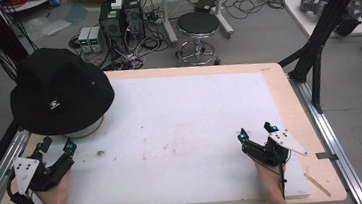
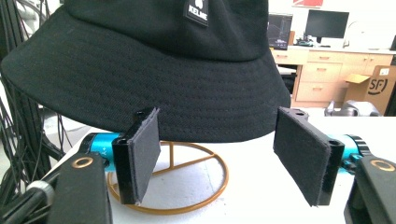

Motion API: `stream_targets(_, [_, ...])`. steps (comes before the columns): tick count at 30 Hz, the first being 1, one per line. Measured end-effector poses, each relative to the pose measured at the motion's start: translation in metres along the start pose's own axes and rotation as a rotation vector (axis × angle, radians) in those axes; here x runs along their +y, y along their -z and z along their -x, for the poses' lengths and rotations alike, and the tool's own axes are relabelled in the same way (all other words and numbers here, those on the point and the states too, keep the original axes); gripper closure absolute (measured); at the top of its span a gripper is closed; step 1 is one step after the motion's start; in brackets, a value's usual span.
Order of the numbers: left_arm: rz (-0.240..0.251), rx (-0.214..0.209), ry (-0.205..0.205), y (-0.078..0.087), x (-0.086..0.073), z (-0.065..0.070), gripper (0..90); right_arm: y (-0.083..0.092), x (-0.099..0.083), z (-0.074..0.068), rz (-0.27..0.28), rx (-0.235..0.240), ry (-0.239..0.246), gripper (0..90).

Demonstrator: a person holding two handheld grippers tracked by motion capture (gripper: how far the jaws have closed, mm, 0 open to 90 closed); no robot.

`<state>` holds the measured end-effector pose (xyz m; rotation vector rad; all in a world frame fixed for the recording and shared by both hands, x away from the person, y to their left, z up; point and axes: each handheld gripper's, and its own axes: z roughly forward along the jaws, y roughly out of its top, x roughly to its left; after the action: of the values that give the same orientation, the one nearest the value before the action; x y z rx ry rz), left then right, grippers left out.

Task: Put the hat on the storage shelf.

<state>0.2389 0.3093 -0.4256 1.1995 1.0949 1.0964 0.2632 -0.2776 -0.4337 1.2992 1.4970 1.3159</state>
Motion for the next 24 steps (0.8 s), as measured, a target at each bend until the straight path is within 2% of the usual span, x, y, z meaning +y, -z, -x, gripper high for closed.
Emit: stream_targets(24, [-0.012,-0.003,0.016,-0.0004,-0.0019,-0.0003,32.1,-0.0016,-0.0011,0.0000,-0.023,0.015,-0.018,12.0])
